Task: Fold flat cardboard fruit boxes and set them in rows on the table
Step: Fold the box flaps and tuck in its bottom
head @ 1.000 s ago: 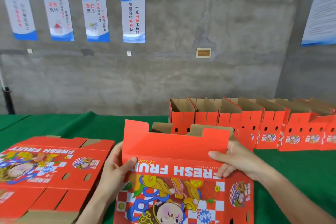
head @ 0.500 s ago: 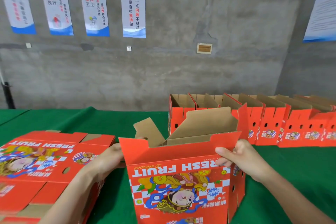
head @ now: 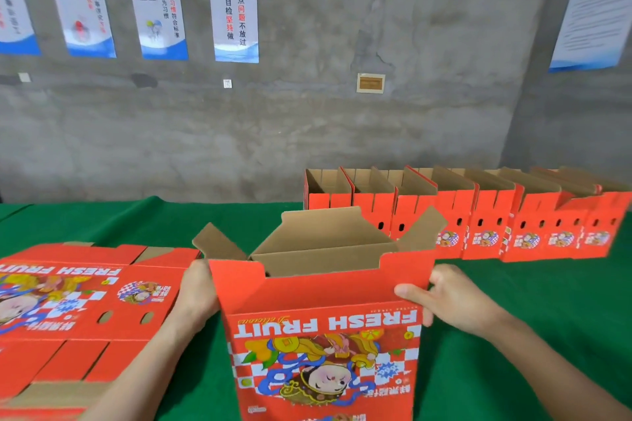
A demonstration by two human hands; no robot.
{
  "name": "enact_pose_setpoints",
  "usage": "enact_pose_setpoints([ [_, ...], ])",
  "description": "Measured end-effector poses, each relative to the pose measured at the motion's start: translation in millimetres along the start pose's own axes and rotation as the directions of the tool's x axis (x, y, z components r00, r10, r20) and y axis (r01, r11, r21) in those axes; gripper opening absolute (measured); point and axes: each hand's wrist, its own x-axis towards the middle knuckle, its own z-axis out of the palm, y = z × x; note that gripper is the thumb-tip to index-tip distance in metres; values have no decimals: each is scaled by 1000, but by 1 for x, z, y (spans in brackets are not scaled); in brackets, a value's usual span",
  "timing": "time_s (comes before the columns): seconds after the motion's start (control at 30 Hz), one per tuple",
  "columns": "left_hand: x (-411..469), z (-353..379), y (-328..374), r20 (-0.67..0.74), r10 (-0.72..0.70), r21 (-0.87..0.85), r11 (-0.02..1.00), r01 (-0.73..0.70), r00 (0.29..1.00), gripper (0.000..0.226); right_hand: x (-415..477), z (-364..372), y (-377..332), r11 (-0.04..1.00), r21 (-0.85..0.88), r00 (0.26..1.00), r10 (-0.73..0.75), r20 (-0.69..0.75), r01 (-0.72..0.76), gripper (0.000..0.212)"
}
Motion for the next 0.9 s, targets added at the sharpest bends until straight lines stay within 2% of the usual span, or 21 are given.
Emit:
enact_pose_setpoints([
  [0.03, 2, -2, -6, -86, 6, 36, 999, -3, 996, 52, -2, 0, 0, 999, -33, 1000, -3, -20, 2, 12],
  [0.07, 3, -2, -10, -159, -20, 2, 1000, 20, 987, 45, -3, 0, 1, 998, -56, 1000, -13, -26, 11, 11],
  [0.1, 2, -1, -11, -239, 2, 41, 999, 8, 971, 33, -5, 2, 2, 998, -65, 999, -20, -25, 18, 12],
  [0.13, 2, 1, -14, -293, -2, 21, 1000, 9, 956, 20, -6, 4, 5, 999, -43, 999, -25, -25, 24, 16],
  [0.17, 0, 2, -17, -337, -3, 24, 1000, 12, 942, 18, -8, 7, 7, 1000, -17, 999, -14, -35, 14, 23],
  [0.27, -9, 11, -23, -416, -87, -100, 994, 49, 905, 35, -13, 22, 11, 988, 153, 990, 45, -130, -25, 63],
  [0.33, -13, 18, -25, -446, -111, -138, 989, 55, 888, 36, -12, 32, 13, 953, 294, 962, 148, -228, -77, 76],
  [0.4, -14, 23, -23, -459, -148, -205, 977, 57, 876, 37, -7, 38, 13, 910, 403, 921, 234, -312, -95, 66],
  [0.47, -14, 24, -22, -420, -190, -309, 949, 58, 888, 37, 0, 41, 9, 868, 484, 897, 297, -327, -111, 42],
  [0.53, -16, 21, -20, -344, -205, -370, 927, 68, 916, 36, 5, 42, 7, 865, 488, 883, 317, -346, -119, 25],
  [0.6, -20, 19, -22, -242, -188, -399, 914, 79, 952, 47, 10, 45, 8, 880, 455, 871, 323, -370, -133, 15],
  [0.63, -22, 18, -23, -210, -156, -341, 937, 78, 965, 60, 12, 46, 8, 885, 444, 867, 325, -378, -137, 11],
  [0.7, -25, 16, -21, -213, -46, -59, 998, 34, 976, 83, 14, 47, 9, 886, 448, 864, 317, -392, -121, 10],
  [0.77, -24, 16, -17, -235, 127, 244, 967, -68, 964, 81, 16, 51, 11, 913, 397, 860, 278, -429, -97, 12],
  [0.83, -24, 16, -12, -195, 253, 402, 902, -158, 948, 77, 16, 53, 16, 964, 219, 842, 239, -484, -148, 7],
  [0.9, -23, 17, -9, -159, 281, 479, 860, -175, 946, 81, 15, 54, 22, 964, 54, 833, 252, -493, -260, 53],
])
